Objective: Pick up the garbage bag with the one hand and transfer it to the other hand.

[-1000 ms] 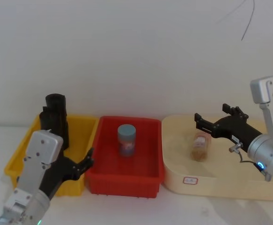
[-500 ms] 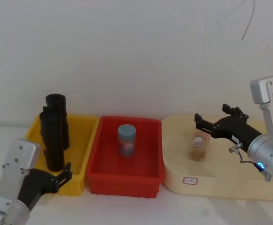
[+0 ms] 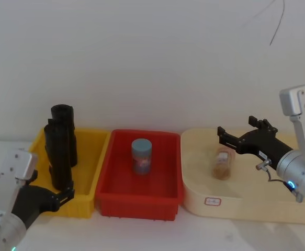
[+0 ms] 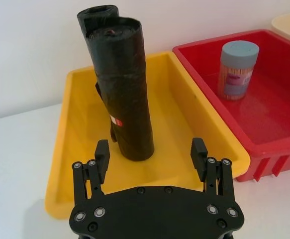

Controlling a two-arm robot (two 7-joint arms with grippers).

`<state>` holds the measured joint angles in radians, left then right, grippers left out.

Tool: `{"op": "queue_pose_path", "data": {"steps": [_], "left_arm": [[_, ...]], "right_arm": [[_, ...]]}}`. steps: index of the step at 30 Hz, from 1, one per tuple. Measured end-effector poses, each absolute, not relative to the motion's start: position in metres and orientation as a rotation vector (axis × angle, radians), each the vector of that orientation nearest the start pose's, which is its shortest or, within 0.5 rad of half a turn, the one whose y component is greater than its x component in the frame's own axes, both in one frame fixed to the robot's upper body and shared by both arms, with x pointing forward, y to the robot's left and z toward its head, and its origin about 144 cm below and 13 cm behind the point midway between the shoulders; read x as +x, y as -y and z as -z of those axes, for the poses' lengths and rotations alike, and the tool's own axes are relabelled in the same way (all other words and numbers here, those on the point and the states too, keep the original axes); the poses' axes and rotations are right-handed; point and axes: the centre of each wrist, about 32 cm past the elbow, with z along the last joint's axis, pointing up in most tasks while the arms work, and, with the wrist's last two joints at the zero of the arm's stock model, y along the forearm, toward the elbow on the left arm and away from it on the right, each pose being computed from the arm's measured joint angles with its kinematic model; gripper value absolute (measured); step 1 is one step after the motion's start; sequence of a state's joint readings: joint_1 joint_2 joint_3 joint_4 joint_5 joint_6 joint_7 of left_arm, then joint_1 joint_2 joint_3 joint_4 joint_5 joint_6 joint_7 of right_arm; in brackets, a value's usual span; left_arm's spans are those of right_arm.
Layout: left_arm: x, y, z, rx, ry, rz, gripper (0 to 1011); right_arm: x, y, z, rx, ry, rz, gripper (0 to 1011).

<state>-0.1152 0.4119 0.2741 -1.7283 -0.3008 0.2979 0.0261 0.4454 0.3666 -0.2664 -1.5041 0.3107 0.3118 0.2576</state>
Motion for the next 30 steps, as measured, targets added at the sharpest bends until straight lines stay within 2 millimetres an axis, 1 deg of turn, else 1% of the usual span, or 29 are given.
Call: {"op": "queue_pose_path", "data": {"steps": [8,16,23,30], "left_arm": [[0.482,-0.251,-1.227,0.193,0.004,-1.279,1001],[0.485,-0.254,-1.241,0.166,-0.016,-1.277,1001],[0.488,-0.255,-1.247,0.153,-0.050,-1.294,1001],[0.494,-0.255,-1.249,0.157,-0.083,-1.319,1001]], "right_arm": [[0.559,0.262,-1.277,-0.132,0.078,1.122,1000],[0.559,0.262,-1.277,-0.132,0.078,1.122,1000],[0.559,0.262,-1.277,-0.132,0.078,1.122,1000],[0.559,0.262,-1.277,-0.132,0.078,1.122,999]]}}
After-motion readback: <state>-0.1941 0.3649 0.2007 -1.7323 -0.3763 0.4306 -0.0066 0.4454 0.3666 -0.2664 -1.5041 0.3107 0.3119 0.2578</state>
